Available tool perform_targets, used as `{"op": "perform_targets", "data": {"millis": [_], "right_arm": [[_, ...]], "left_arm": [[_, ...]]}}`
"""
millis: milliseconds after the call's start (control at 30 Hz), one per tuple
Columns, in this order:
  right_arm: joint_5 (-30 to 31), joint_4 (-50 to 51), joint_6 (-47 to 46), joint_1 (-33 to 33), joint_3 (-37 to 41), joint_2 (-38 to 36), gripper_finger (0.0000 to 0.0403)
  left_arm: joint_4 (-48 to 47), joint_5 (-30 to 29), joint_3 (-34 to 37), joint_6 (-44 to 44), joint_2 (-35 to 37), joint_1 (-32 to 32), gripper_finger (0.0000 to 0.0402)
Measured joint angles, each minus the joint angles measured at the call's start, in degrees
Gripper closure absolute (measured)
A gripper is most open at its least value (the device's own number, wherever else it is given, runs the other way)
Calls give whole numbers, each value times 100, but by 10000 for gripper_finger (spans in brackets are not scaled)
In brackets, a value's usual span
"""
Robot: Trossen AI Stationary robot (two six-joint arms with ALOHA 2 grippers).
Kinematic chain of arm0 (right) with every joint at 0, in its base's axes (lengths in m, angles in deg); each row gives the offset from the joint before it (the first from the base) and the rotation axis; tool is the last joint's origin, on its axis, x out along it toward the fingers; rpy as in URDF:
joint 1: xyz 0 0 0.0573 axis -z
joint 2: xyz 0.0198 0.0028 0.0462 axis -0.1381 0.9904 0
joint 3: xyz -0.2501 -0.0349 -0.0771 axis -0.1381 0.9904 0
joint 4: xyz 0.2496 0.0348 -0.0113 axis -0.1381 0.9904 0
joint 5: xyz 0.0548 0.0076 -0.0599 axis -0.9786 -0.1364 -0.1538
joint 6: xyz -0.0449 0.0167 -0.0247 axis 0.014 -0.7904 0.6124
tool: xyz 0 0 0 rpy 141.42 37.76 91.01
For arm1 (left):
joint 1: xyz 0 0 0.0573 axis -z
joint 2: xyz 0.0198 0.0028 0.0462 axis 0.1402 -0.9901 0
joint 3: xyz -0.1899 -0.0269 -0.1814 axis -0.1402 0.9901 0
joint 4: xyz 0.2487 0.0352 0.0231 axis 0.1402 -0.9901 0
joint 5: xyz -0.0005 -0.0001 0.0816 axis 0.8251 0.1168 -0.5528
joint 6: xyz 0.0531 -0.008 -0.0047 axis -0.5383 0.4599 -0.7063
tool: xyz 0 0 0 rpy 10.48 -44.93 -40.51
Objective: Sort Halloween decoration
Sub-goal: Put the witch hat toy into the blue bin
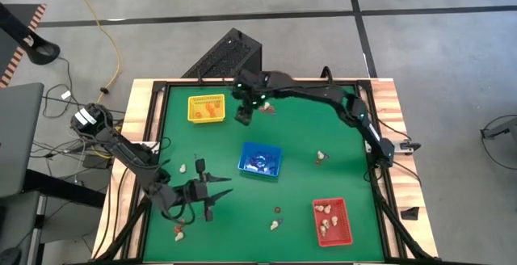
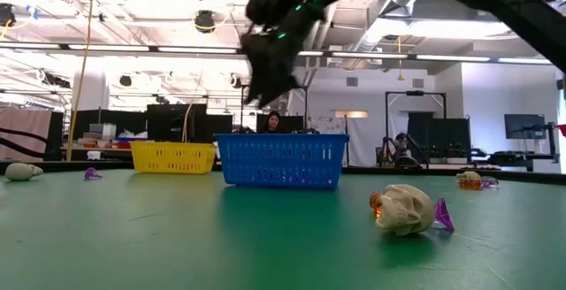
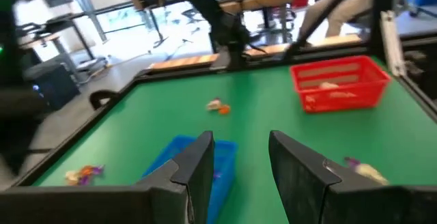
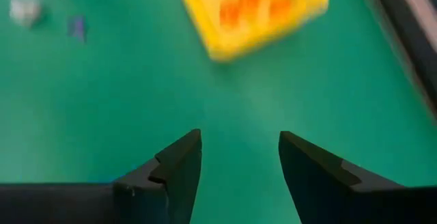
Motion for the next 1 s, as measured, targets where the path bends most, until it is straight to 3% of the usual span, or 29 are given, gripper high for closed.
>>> {"op": "perform_targets", "data": {"millis": [167, 300, 433, 567, 700, 767, 833, 933, 1000], "right_arm": [[-187, 1629, 49, 54, 352, -740, 179], [46, 1601, -362, -387, 1886, -2025, 179], [845, 114, -1153, -1342, 4366, -3990, 179], [1963, -2046, -2244, -2659, 6867, -5889, 179], [3195, -4367, -2849, -3979, 8864, -7090, 179], [3691, -5167, -2855, -4362, 9453, -7460, 179], [4097, -5576, -2774, -4597, 9782, -7706, 179], [4337, -5702, -2642, -4719, 9925, -7927, 179], [4317, -5713, -2626, -4709, 9872, -8016, 179]], "left_arm": [[184, 205, 0, -197, 2, -643, 269], [163, 955, 0, -274, 4, -1234, 269], [-154, 1578, -2, 275, 7, -1526, 269], [-197, 1944, -15, 622, 4, -1504, 269], [-574, 1998, -345, 1170, 13, -1360, 269], [-1406, 1779, -599, 1556, 20, -1263, 269], [-2818, 1379, -951, 2240, 67, -1177, 269], [-5420, 1139, -1623, 4087, 127, -1158, 269], [-7157, 1329, -1939, 5390, 91, -1195, 269]]}}
